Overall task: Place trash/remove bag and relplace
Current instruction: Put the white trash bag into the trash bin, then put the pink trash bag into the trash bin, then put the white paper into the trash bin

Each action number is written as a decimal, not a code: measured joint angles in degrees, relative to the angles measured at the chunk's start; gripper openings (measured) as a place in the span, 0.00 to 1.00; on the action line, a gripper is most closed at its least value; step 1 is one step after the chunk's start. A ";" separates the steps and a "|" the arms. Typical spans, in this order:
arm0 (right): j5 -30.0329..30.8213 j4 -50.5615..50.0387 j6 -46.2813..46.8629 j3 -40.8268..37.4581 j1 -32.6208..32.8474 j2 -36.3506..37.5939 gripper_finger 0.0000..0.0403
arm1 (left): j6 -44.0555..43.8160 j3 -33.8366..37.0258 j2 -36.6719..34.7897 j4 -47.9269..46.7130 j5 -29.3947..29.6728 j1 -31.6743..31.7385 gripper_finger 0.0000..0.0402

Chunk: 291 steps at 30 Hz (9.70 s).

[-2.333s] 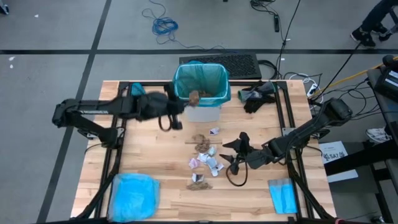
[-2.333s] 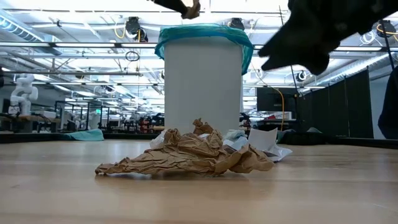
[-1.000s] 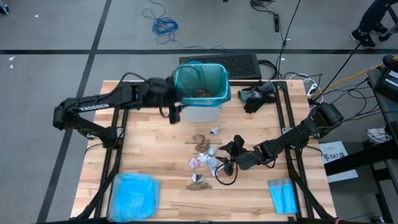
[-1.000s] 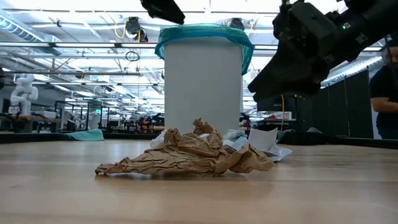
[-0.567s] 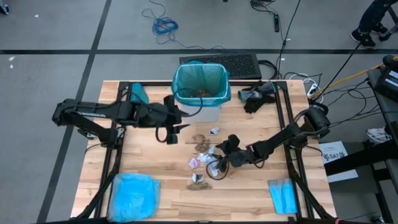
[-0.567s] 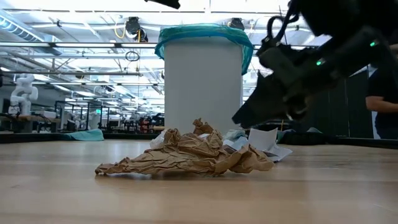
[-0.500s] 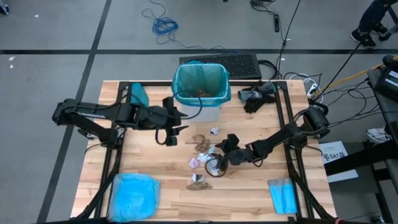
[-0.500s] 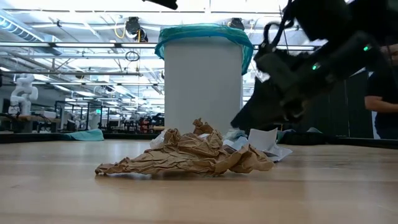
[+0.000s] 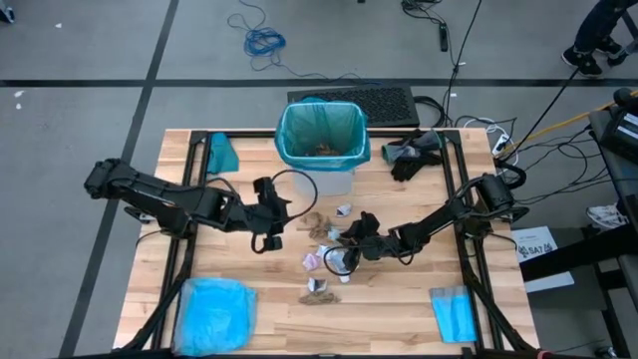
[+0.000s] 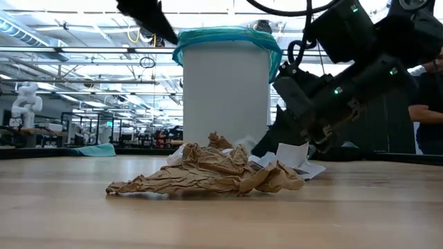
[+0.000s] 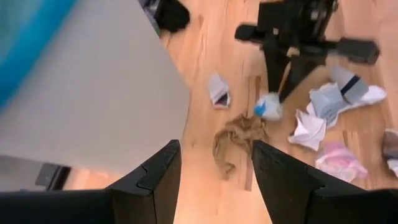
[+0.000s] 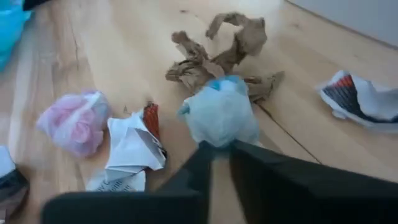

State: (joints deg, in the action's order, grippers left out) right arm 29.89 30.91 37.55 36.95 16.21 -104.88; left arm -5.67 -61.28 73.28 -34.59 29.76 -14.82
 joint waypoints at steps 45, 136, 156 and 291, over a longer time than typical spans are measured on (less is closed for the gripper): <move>-12.01 -45.25 -33.99 39.36 -28.00 23.82 0.12 | -10.48 20.81 0.17 20.21 -5.60 -4.47 0.48; 19.63 -30.93 10.98 12.72 22.53 9.61 0.39 | 39.12 -16.42 1.09 14.19 -17.64 25.50 0.00; 13.02 -28.82 11.86 12.74 18.07 -0.11 0.56 | 29.53 -16.93 1.64 7.62 -41.77 37.57 0.47; 27.37 -28.93 5.29 -0.05 27.03 32.62 0.50 | 28.45 -2.26 13.66 29.12 -9.84 0.96 0.00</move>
State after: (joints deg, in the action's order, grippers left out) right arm 57.27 1.98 42.84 36.90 43.24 -72.26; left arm 22.79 -63.54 86.94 -5.47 19.92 -13.86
